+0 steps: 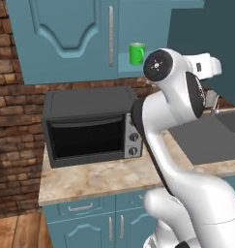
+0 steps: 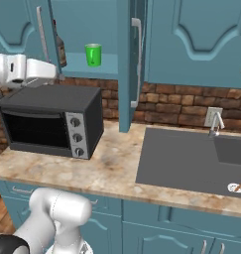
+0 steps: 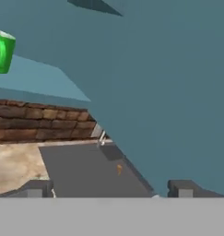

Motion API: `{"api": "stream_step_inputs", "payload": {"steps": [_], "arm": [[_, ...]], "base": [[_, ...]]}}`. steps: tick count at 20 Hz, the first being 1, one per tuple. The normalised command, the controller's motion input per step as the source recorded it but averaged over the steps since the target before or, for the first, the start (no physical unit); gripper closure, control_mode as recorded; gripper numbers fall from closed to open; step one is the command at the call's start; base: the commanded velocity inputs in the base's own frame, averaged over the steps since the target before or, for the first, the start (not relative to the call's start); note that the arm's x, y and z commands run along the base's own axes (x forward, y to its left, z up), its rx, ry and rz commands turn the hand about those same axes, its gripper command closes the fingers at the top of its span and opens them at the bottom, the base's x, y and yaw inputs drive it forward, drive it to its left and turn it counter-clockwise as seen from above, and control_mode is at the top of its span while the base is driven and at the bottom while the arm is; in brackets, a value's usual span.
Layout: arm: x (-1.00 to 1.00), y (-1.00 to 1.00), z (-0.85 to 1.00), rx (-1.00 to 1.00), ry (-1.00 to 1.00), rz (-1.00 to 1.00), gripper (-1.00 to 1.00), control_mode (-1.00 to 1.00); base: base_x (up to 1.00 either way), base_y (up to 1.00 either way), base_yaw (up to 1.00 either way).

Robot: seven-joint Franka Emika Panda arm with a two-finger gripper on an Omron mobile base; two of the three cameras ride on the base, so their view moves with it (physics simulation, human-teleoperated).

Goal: Open the cabinet directly in front. Then move the liquor and the mug to the dining counter with the jar on it.

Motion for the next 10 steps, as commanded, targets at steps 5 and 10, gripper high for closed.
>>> {"api": "stream_step_inputs", "payload": {"steps": [5, 10], "arm": [[-0.14, 0.52, 0.03, 0.21, -0.29, 0.04, -1.0, -1.0], [-0.02, 0.34, 0.04, 0.16, -0.27, 0.13, -1.0, -1.0]], "base": [[0.0, 0.0, 0.0], [0.0, 0.0, 0.0]]}}
